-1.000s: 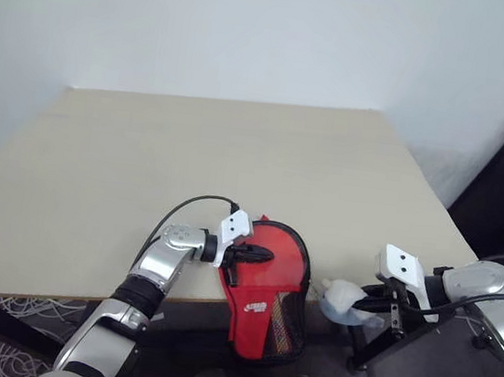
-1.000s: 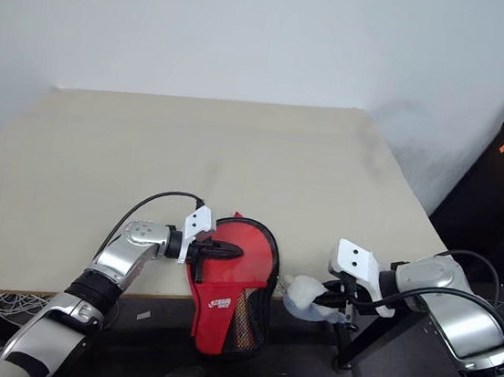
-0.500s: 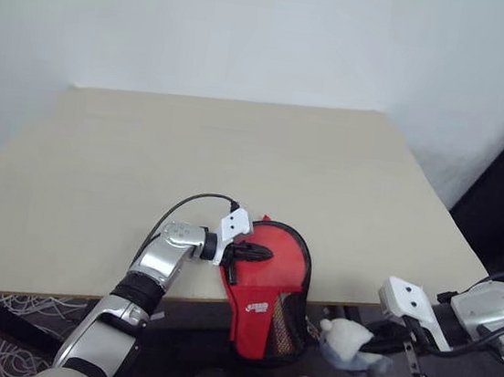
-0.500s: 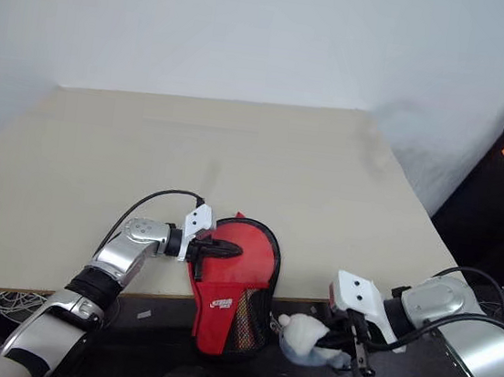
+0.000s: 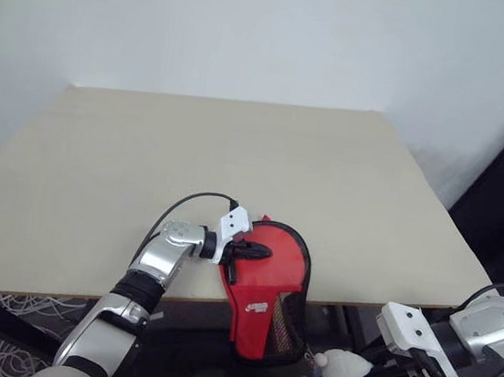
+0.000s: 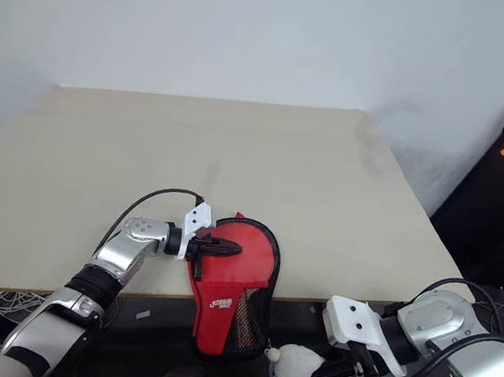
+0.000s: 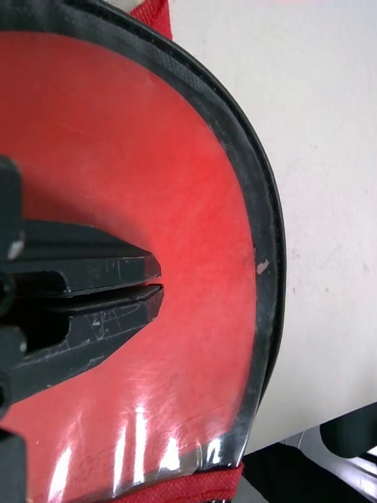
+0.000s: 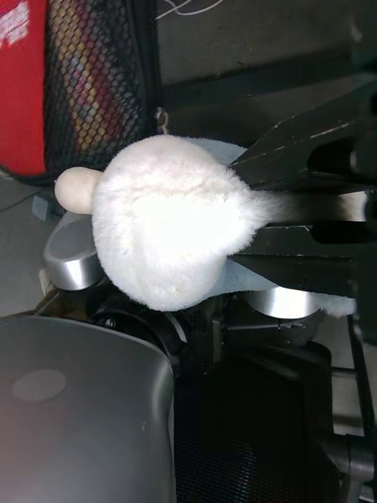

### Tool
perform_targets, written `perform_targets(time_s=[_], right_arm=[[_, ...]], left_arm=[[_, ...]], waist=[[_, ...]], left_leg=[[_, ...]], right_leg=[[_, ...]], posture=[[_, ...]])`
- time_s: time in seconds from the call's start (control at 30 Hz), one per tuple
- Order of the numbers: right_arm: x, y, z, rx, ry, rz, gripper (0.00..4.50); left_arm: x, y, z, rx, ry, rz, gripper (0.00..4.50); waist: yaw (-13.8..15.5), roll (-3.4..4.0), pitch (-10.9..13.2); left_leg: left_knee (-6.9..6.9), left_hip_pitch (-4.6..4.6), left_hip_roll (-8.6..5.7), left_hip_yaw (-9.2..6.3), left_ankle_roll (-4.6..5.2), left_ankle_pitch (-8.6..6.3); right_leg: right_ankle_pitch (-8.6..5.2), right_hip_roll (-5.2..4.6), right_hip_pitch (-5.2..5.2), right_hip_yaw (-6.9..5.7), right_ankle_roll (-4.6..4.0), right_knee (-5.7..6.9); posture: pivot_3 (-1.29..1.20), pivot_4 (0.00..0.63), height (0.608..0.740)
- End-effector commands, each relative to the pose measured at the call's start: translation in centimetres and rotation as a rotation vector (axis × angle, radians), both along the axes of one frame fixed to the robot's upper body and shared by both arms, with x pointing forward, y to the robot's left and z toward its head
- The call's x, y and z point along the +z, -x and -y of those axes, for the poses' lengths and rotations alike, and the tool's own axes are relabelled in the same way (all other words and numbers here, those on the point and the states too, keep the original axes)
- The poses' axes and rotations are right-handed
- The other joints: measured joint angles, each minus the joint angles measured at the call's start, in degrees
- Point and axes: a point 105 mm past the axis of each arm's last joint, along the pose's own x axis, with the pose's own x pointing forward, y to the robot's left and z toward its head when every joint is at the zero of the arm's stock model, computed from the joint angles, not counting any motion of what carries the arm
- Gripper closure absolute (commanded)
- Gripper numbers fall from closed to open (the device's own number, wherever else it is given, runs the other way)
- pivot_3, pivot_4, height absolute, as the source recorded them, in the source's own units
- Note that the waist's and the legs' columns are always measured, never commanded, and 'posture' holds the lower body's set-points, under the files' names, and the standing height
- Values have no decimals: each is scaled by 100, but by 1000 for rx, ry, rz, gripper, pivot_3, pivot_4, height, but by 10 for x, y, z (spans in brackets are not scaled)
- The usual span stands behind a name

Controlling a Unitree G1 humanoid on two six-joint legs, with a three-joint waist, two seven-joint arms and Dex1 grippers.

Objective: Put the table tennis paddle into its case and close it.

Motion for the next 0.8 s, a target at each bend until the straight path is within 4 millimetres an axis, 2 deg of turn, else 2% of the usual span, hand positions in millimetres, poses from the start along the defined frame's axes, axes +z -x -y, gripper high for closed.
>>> perform_targets(time_s=[0.03,0.17,0.3,0.43,0.53,0.6,0.67,0.8], right_arm=[[7,14,-9,97,-36,-21,4453],[7,19,-11,119,-42,-29,4453],[8,12,-9,110,-39,-12,3167],[18,-25,-8,1,-59,85,1707],[31,-61,-11,-108,-108,179,601],[36,-81,-13,-165,-122,236,0],[39,-92,-15,-205,-137,263,0],[53,-128,-23,-363,-202,355,0]], left_arm=[[-31,7,-16,66,-98,-107,4500],[-31,5,-18,95,-97,-108,4500],[-30,4,-19,109,-96,-106,4500],[-24,5,-24,133,-73,-121,4500],[-12,17,-32,121,-54,-138,3884],[0,22,-38,136,-39,-125,3207],[8,25,-45,161,-42,-112,2493],[29,17,-83,322,-75,-47,1080]], waist=[[1,0,-1],[0,-1,0],[0,-3,-3],[-17,-9,-4],[-46,-14,-4],[-57,-14,-3],[-29,-11,-1],[-6,-12,2]], left_leg=[[0,0,0,0,0,0],[-1,0,0,-1,0,0],[0,0,0,-1,1,1],[1,5,2,3,0,0],[-5,3,9,3,3,2],[-8,1,18,15,-1,-3],[-11,-1,20,13,-2,-3],[-2,-4,21,9,-1,-3]], right_leg=[[0,0,0,0,0,0],[0,0,0,0,0,0],[0,0,1,0,0,0],[1,0,2,0,0,2],[1,3,-3,-2,-1,2],[2,5,-6,2,-2,6],[2,6,-10,-2,-3,7],[2,5,-20,-9,-4,6]], posture=[[0,0,739],[0,0,739],[0,0,739],[0,0,739],[0,0,739],[0,0,739],[0,0,739],[0,0,739]])
